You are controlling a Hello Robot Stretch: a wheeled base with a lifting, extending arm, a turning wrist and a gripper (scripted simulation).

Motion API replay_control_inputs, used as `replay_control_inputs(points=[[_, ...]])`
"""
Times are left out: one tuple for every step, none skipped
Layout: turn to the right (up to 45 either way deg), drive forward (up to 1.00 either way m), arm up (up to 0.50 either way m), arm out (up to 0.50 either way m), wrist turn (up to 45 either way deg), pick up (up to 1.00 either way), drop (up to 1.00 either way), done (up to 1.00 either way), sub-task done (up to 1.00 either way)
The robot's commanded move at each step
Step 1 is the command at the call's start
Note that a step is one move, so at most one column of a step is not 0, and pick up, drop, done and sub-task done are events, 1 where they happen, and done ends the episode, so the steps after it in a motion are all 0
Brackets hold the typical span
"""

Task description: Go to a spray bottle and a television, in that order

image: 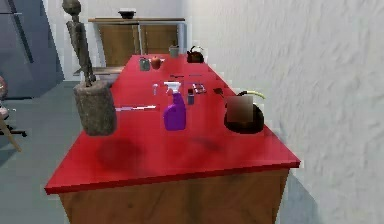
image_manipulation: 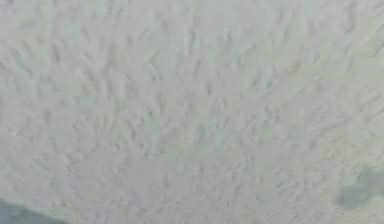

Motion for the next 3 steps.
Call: replay_control_inputs(points=[[45.0,0.00,0.00,0.00,0.0,0.00,0.00,0.00,0.00],[45.0,0.00,0.00,0.00,0.0,0.00,0.00,0.00,0.00],[45.0,0.00,0.00,0.00,0.0,0.00,0.00,0.00,0.00]])
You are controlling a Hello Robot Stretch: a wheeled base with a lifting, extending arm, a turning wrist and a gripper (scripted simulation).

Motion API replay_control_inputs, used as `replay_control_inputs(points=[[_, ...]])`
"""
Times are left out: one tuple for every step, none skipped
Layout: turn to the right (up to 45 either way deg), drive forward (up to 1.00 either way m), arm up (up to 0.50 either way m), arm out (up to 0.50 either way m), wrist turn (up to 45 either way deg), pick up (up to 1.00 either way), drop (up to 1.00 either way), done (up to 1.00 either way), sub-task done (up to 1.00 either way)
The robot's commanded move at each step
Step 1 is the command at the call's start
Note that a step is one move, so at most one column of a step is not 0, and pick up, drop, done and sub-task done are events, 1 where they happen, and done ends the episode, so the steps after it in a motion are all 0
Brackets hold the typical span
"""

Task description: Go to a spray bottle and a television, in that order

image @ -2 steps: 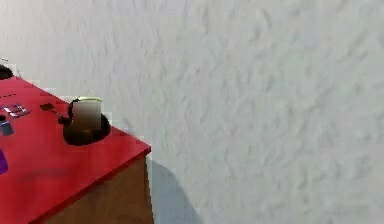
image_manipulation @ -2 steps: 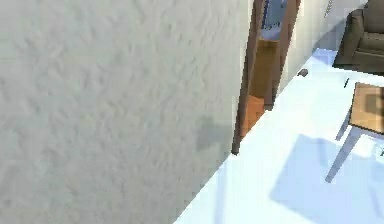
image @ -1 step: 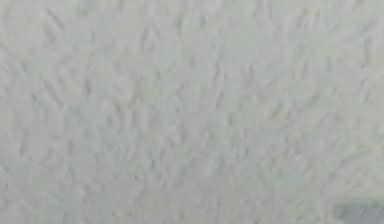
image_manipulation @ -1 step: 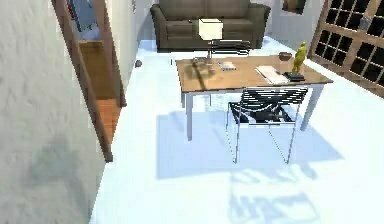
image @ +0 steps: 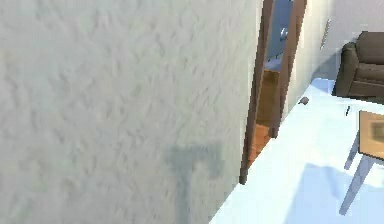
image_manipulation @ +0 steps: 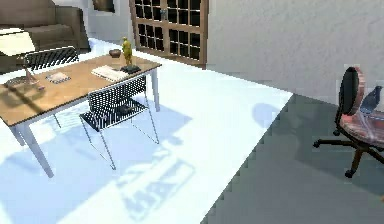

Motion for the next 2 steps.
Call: replay_control_inputs(points=[[27.0,0.00,0.00,0.00,0.0,0.00,0.00,0.00,0.00],[0.0,1.00,0.00,0.00,0.0,0.00,0.00,0.00,0.00]])
